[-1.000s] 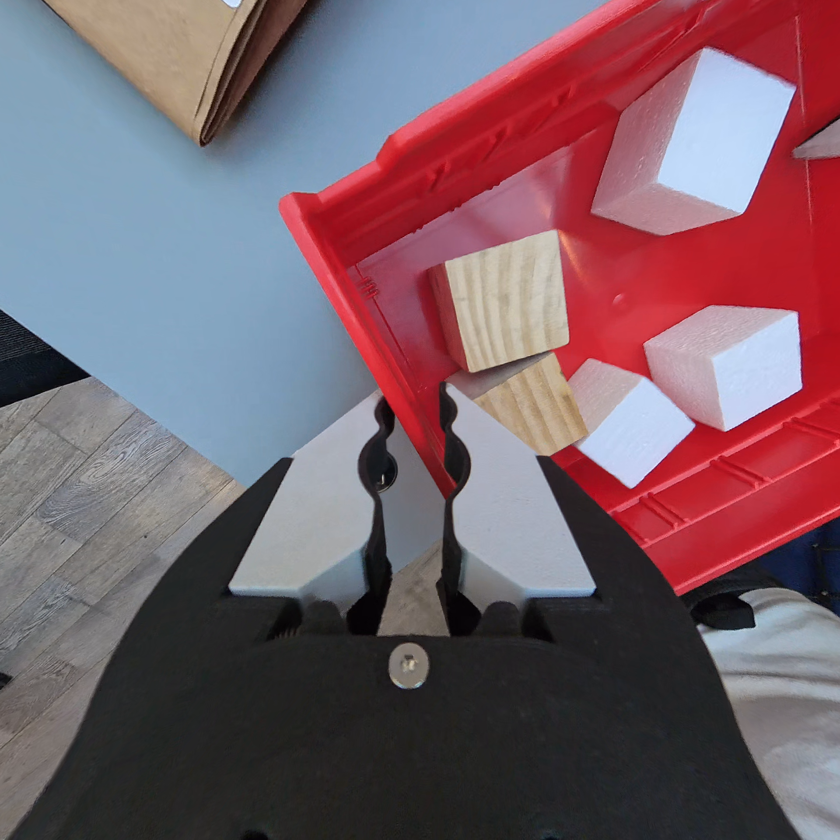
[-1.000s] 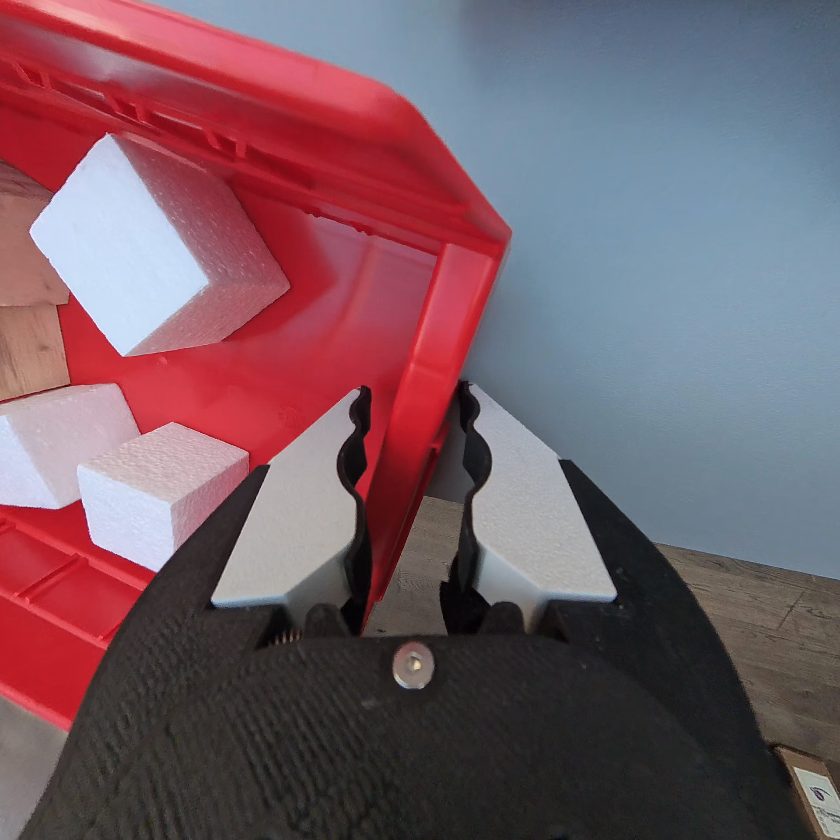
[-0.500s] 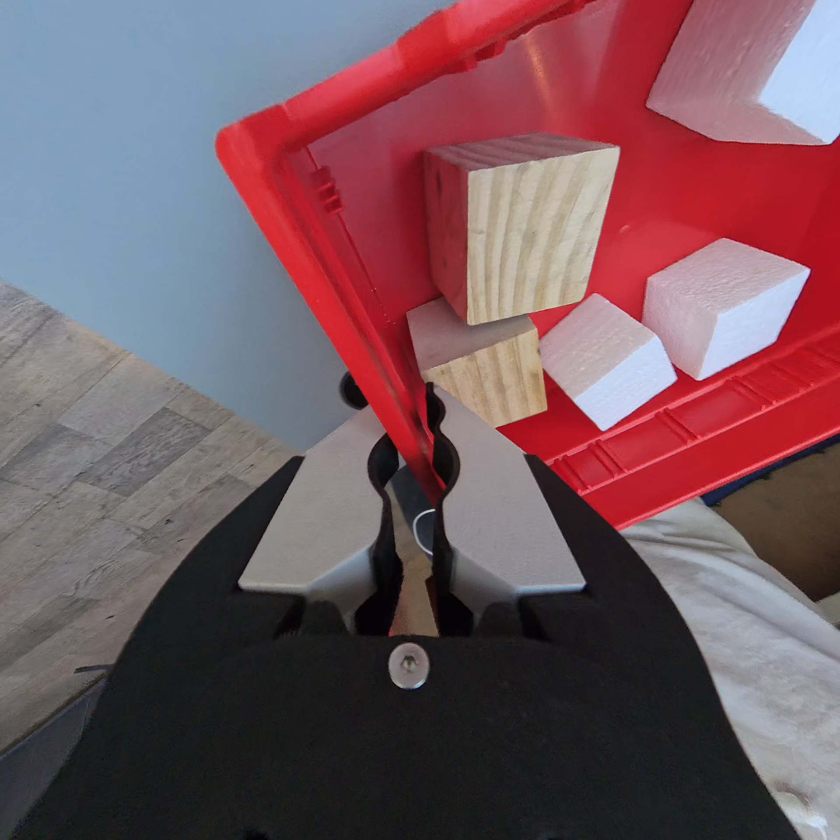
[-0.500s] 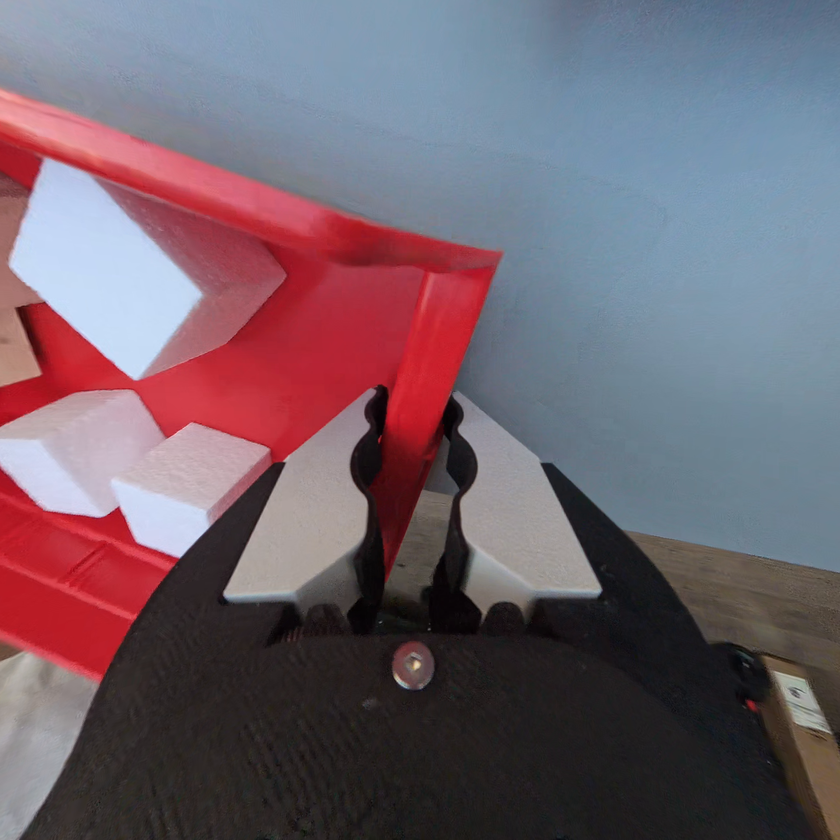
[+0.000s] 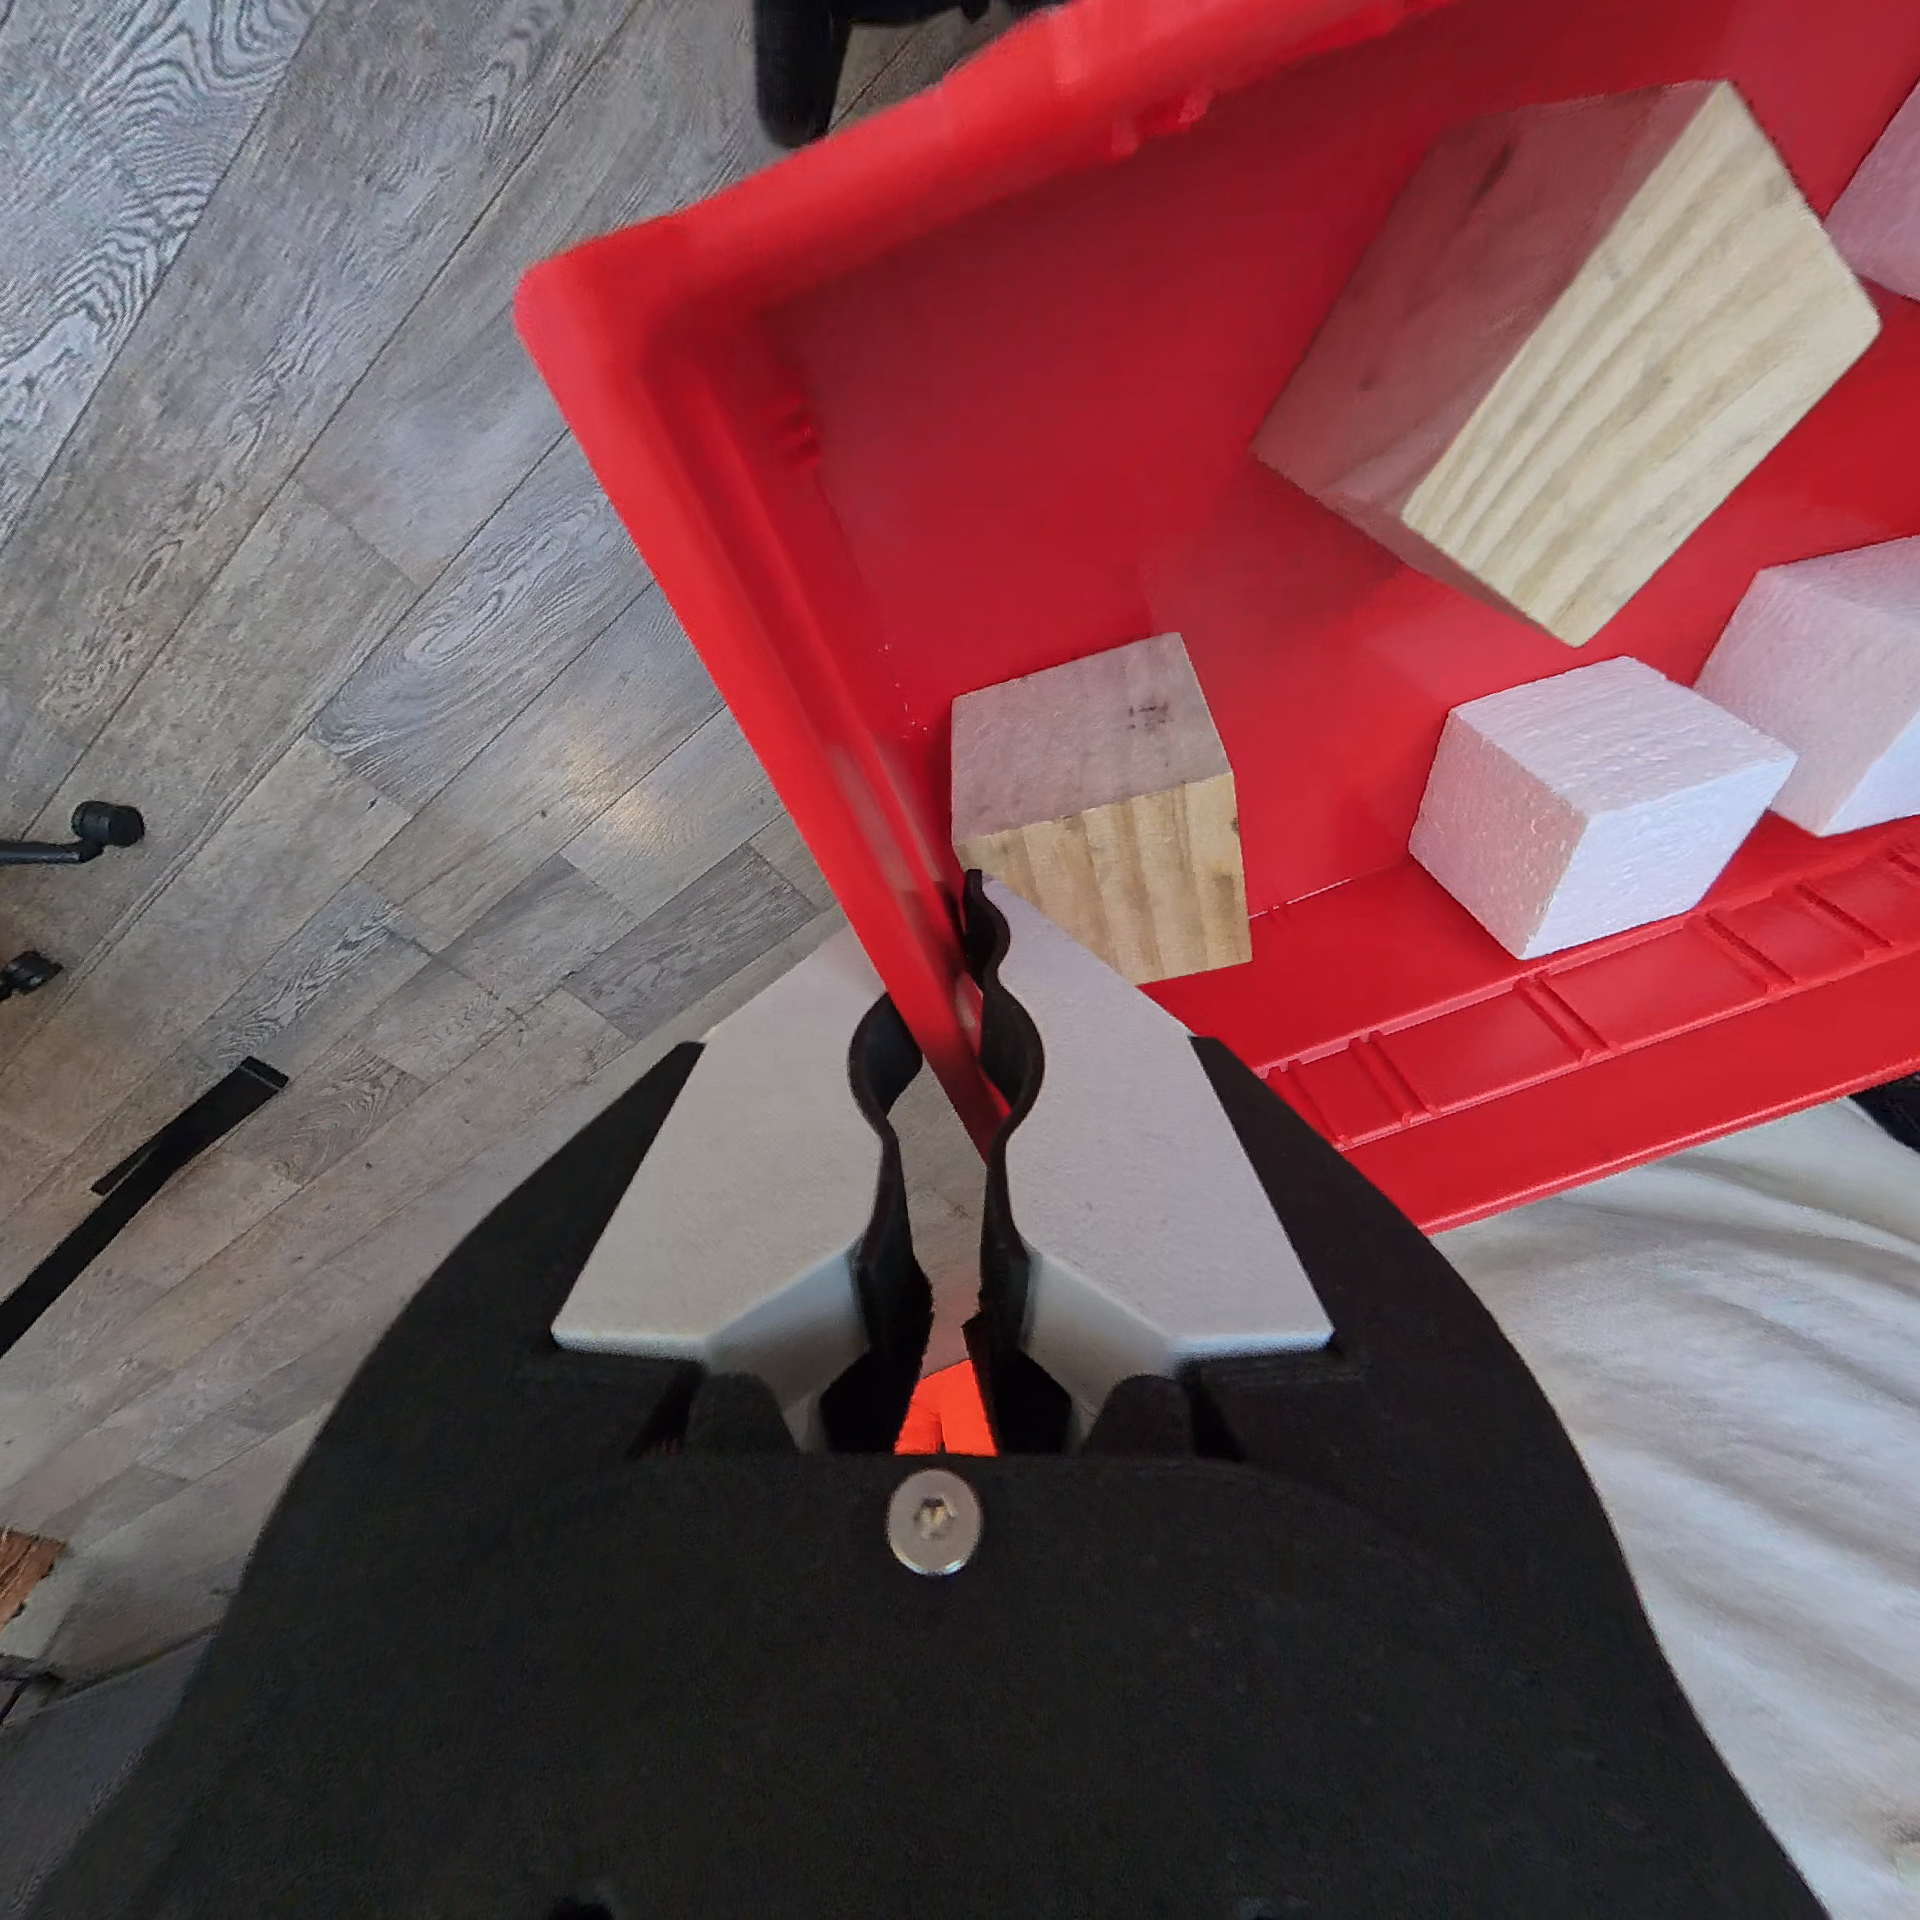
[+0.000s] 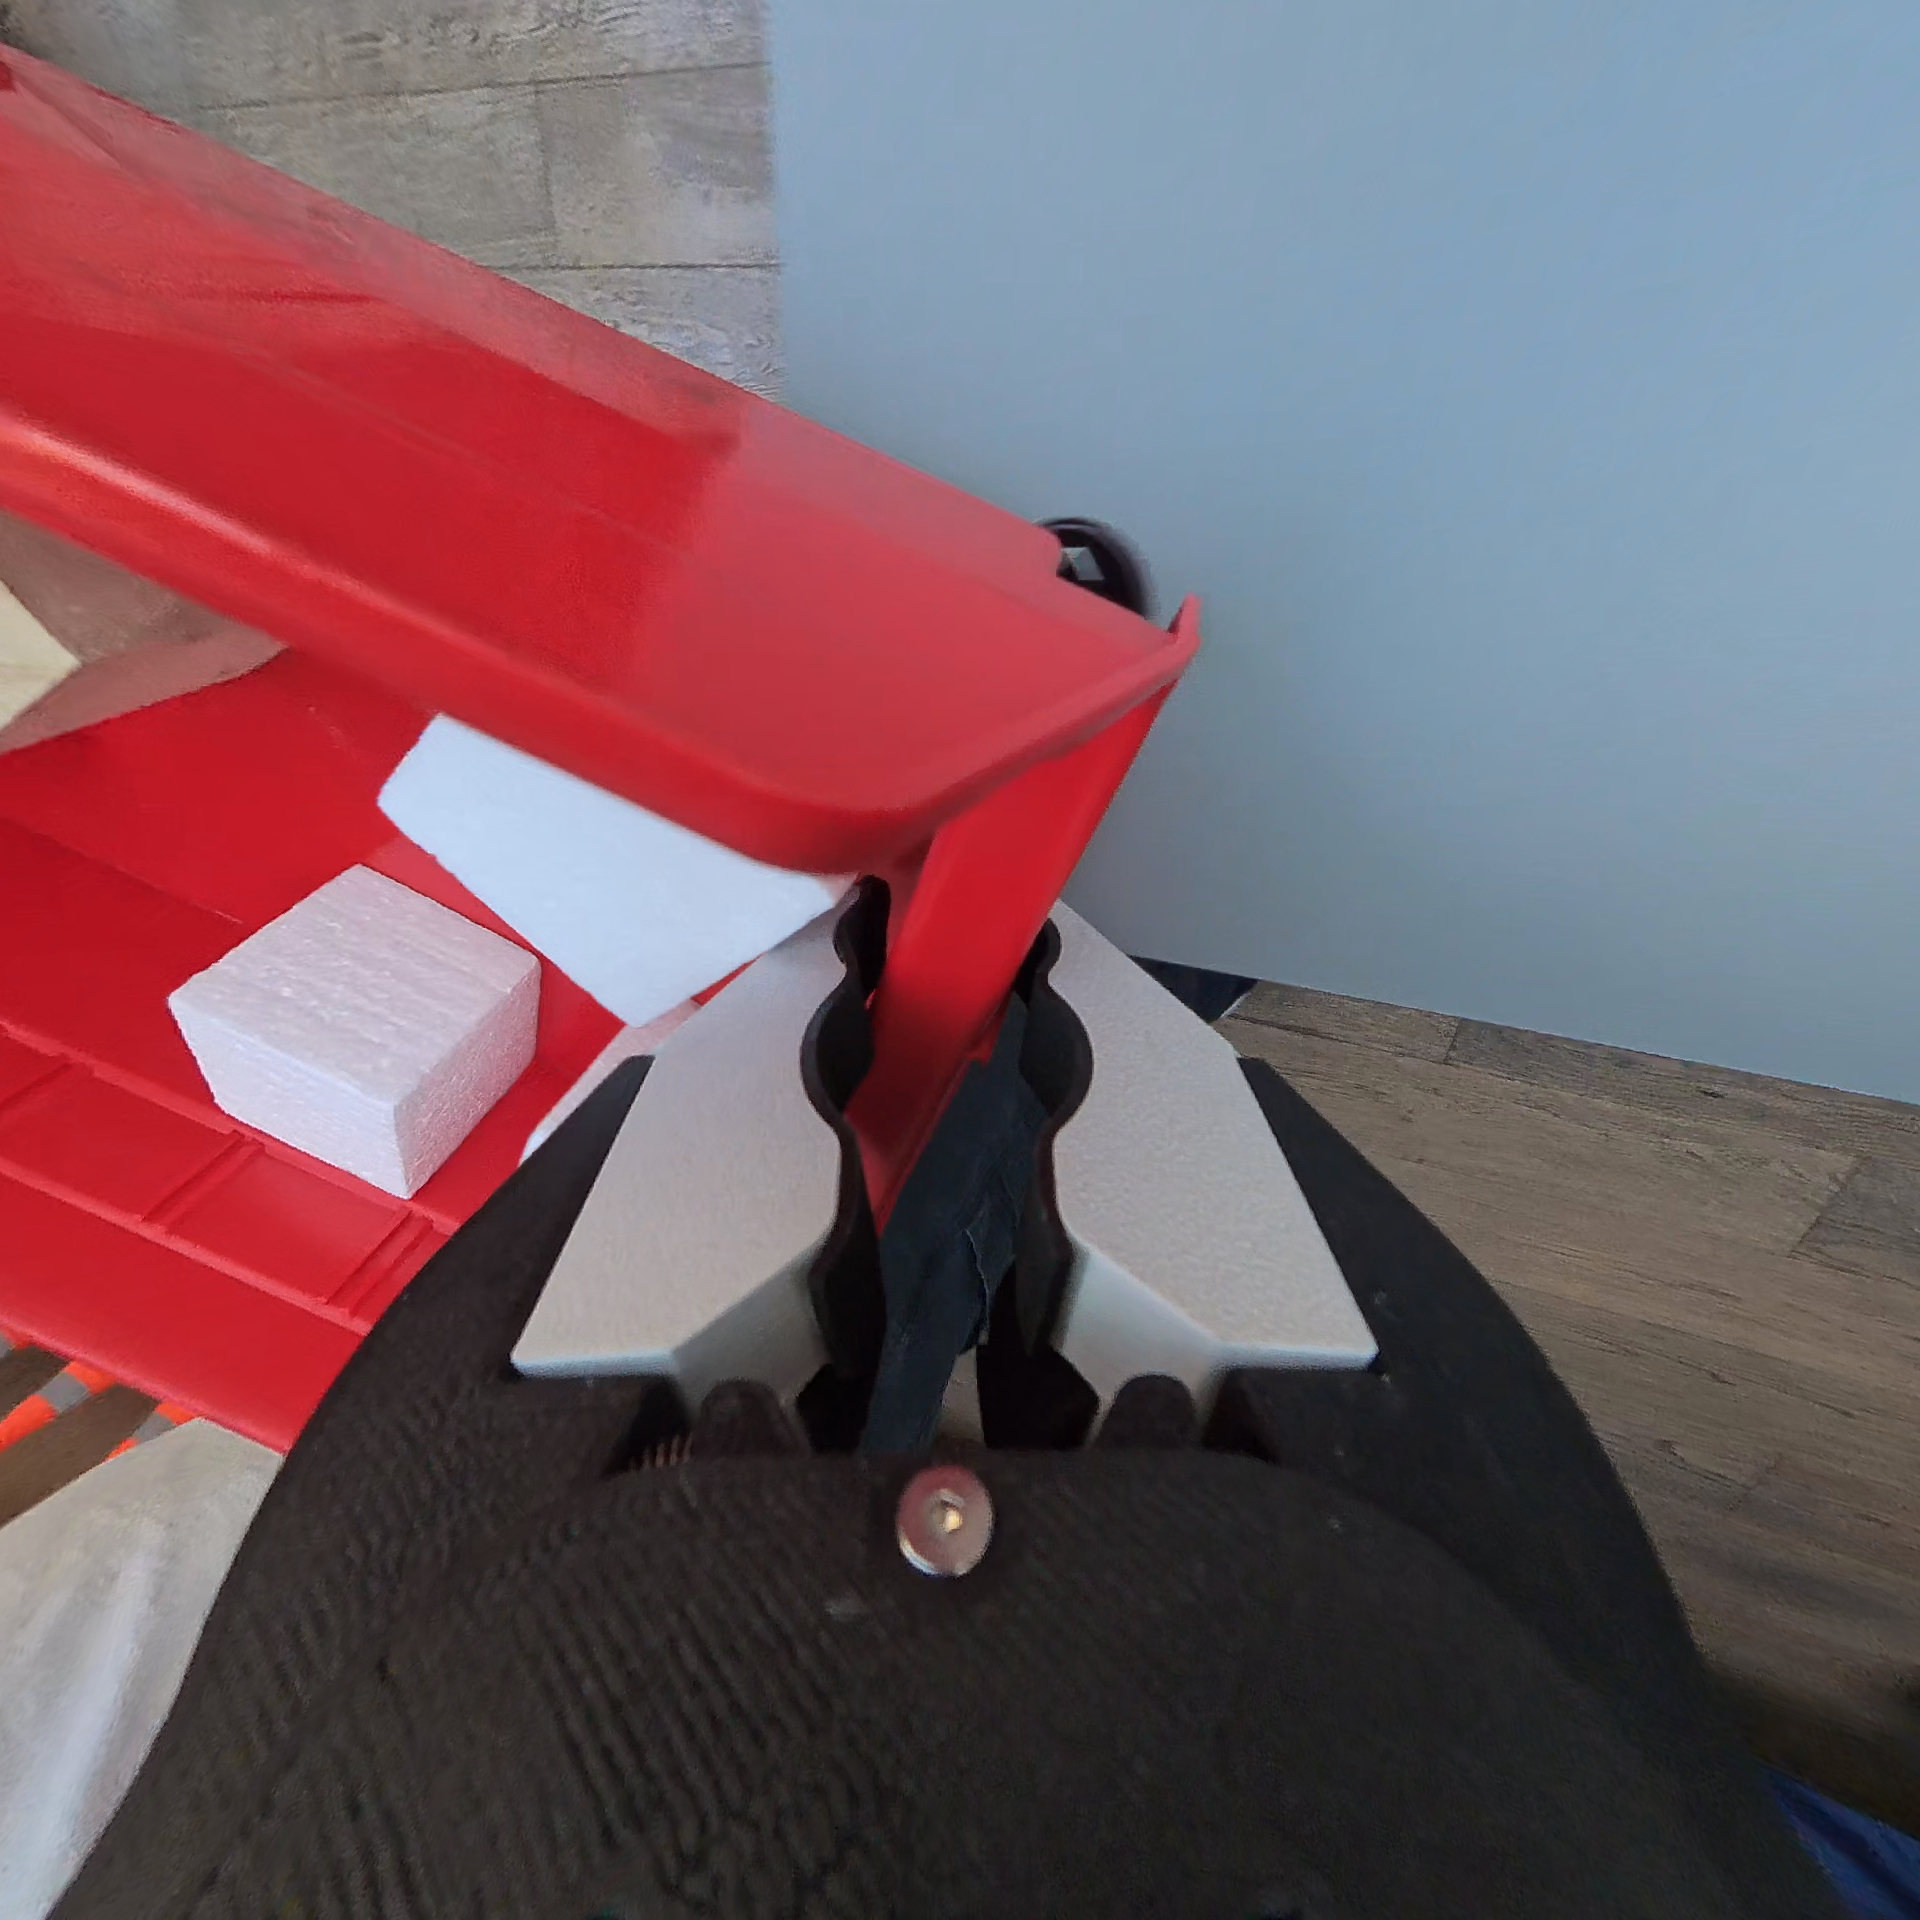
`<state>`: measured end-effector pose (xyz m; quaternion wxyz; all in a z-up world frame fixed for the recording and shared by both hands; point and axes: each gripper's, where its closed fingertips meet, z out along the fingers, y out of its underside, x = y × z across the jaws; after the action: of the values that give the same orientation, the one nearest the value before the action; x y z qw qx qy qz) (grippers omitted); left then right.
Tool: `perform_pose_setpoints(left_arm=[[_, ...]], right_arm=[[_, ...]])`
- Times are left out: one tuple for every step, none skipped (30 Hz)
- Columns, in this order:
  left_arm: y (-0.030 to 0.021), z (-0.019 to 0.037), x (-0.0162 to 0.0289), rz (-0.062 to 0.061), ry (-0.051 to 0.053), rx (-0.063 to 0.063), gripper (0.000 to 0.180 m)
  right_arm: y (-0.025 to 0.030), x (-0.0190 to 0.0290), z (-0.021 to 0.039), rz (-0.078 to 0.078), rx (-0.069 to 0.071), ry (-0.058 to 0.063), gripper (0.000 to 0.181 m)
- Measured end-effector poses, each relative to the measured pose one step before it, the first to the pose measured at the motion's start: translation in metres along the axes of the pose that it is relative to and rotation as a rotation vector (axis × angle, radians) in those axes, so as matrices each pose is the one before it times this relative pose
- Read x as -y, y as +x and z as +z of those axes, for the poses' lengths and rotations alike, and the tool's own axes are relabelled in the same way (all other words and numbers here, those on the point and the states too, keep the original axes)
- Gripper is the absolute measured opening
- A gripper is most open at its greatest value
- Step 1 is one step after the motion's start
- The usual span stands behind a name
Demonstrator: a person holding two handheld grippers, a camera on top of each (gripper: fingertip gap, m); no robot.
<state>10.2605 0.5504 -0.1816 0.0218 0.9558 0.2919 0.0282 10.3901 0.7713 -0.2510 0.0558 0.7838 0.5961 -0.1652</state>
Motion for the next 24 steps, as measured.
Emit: perform_pose_setpoints(left_arm=[[-0.02049,-0.00752,-0.0251,-0.0173,-0.0064,0.0067,0.002],[-0.0213,-0.00513,-0.02481,-0.0279,-0.0134,0.0037,0.002],[-0.02352,-0.00339,-0.02408,-0.0304,-0.0147,0.0046,0.002],[-0.02478,-0.00246,-0.02207,-0.0275,-0.012,0.0039,0.002],[-0.02549,-0.0008,-0.02039,-0.0333,-0.008,-0.0046,0.002],[-0.02516,0.00085,-0.01784,-0.0395,-0.0078,-0.0085,0.001],[-0.02605,0.00071,-0.01615,-0.0407,-0.0109,-0.0048,0.001],[-0.02627,0.00114,-0.01446,-0.0376,-0.0158,-0.0012,0.001],[-0.02633,0.00204,-0.01211,-0.0382,-0.0157,0.0019,0.001],[-0.02583,0.00353,-0.00933,-0.0399,-0.0163,0.0001,0.001],[-0.0251,0.00439,-0.00689,-0.0375,-0.0157,-0.0036,0.001],[-0.02416,0.00385,-0.00444,-0.0374,-0.0149,-0.0076,0.001],[-0.02323,0.00358,-0.00127,-0.0352,-0.0123,-0.0103,0.001],[-0.02231,0.00319,0.0017,-0.0328,-0.0118,-0.0079,0.001],[-0.02175,0.00256,0.00444,-0.0295,-0.0131,-0.0023,0.002],[-0.01986,0.0004,0.0081,-0.0237,-0.0093,0.0041,0.002],[-0.01951,-0.00031,0.01125,-0.0198,-0.0064,0.0055,0.002],[-0.01852,-0.00132,0.01417,-0.017,-0.0036,0.005,0.002],[-0.01711,-0.00205,0.01681,-0.0151,-0.0024,0.0047,0.001],[-0.01563,-0.00362,0.01883,-0.0096,-0.0033,0.0047,0.001],[-0.01409,-0.00577,0.02053,-0.001,-0.0018,0.0059,0.001],[-0.01361,-0.00673,0.02263,-0.0039,0.0031,0.0052,0.001],[-0.01196,-0.00702,0.02446,-0.0082,0.0057,0.0069,0.0],[-0.01111,-0.00661,0.0269,0.0052,0.0105,0.0139,0.0]], right_arm=[[-0.03106,-0.00033,0.00503,-0.0223,0.0108,-0.0132,0.022],[-0.03159,0.00246,0.00736,-0.0299,0.0063,-0.0155,0.022],[-0.03108,0.00551,0.00892,-0.0309,0.0093,-0.0161,0.022],[-0.02965,0.00757,0.01007,-0.0292,0.0134,-0.0135,0.022],[-0.02834,0.01034,0.01245,-0.0238,0.0138,-0.0102,0.022],[-0.0265,0.01052,0.01453,-0.0244,0.0172,-0.0159,0.022],[-0.02594,0.01213,0.01381,-0.0291,0.0164,-0.0218,0.023],[-0.02455,0.01293,0.01428,-0.0347,0.013,-0.029,0.023],[-0.02294,0.01523,0.01435,-0.0283,0.0117,-0.0255,0.023],[-0.02022,0.01673,0.01289,-0.034,0.0065,-0.0221,0.023],[-0.018,0.01762,0.0131,-0.0325,0.0073,-0.0245,0.023],[-0.01598,0.02056,0.01221,-0.0283,0.0099,-0.0118,0.023],[-0.01308,0.02161,0.01174,-0.0244,0.0118,-0.012,0.022],[-0.01136,0.02255,0.01123,-0.0222,0.0147,-0.0133,0.022],[-0.00936,0.02383,0.01154,-0.0205,0.017,-0.0122,0.023],[-0.00694,0.0248,0.01032,-0.0159,0.0149,-0.0114,0.023],[-0.00291,0.02407,0.00617,-0.0197,0.0098,-0.0109,0.023],[-0.00208,0.02697,0.00701,-0.0183,0.0092,-0.0073,0.023],[-0.00014,0.02753,0.00515,-0.0134,0.0107,-0.0044,0.023],[0.00171,0.02714,0.00282,-0.0056,0.0115,-0.0072,0.023],[0.0029,0.02734,0.0008,-0.0085,0.0061,-0.0041,0.023],[0.00423,0.02765,-0.0016,-0.0118,0.0014,-0.0014,0.023],[0.00646,0.02847,-0.00236,-0.0028,-0.0031,0.0084,0.023],[0.00861,0.02605,-0.00412,0.0023,-0.0094,0.0062,0.023]])
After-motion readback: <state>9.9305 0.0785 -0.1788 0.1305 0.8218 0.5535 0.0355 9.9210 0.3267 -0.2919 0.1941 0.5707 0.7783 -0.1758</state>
